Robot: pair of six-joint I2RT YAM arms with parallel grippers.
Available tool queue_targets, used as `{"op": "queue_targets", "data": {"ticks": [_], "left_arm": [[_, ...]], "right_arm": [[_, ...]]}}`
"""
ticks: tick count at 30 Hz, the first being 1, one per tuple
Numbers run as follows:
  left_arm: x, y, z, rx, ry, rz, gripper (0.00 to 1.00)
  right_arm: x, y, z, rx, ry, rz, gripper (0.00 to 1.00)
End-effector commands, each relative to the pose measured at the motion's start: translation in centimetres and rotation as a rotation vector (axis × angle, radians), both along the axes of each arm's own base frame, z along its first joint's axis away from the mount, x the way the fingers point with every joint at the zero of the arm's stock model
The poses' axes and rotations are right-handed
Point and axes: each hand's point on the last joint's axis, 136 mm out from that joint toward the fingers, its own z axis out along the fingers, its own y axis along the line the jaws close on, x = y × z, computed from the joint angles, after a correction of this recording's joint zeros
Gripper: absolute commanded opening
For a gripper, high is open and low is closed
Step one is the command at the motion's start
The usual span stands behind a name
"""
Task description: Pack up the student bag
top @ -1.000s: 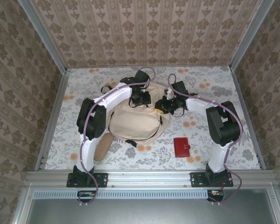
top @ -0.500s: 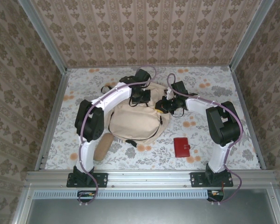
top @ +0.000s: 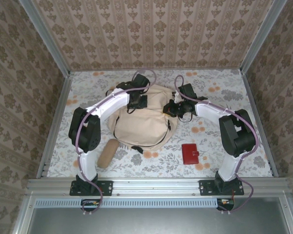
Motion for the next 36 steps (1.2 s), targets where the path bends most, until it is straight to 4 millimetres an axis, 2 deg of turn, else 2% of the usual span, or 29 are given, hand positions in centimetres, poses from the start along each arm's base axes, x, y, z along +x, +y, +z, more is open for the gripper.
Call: {"op": "queue_targets", "data": {"ticks": [1,11,16,24,27,30,32,33,36], "left_arm": [[1.5,3.8,2.9,0.080,-0.112,0.056,0.00],[2.7,7.9,2.3,0.122,-0.112,0.130,0.00],[2.4,8.8,1.4,0.129,-0.085,0.160,0.00],[1.6,9.0,-0.2,0.115,-0.030,0.207,0.00],[1.6,8.6,-0.5,0.099,-0.015,0.208,0.00],[1.8,7.7,0.1,0.053,-0.015,0.192,0.01],[2.0,7.1,1.1,0.019,-0.026,0.178,0.19],[1.9,6.7,1.7,-0.003,-0.029,0.166,0.31],[1.5,6.3,3.8,-0.052,-0.051,0.142,0.56]], "right_arm": [[-0.3,-2.2,0.1,-0.101,-0.013,-0.051,0.02],[-0.1,-4.2,-0.1,-0.207,-0.019,-0.111,0.02],[0.1,-6.0,-0.3,-0.287,-0.022,-0.167,0.02],[0.1,-8.9,-0.3,-0.409,-0.037,-0.270,0.02],[0.1,-8.5,0.2,-0.390,-0.048,-0.250,0.03],[-0.1,-6.7,1.6,-0.311,-0.077,-0.171,0.15],[-0.4,-6.2,2.9,-0.289,-0.103,-0.145,0.28],[-0.7,-6.3,3.8,-0.287,-0.120,-0.142,0.37],[-1.9,-6.8,5.8,-0.286,-0.162,-0.141,0.56]]}}
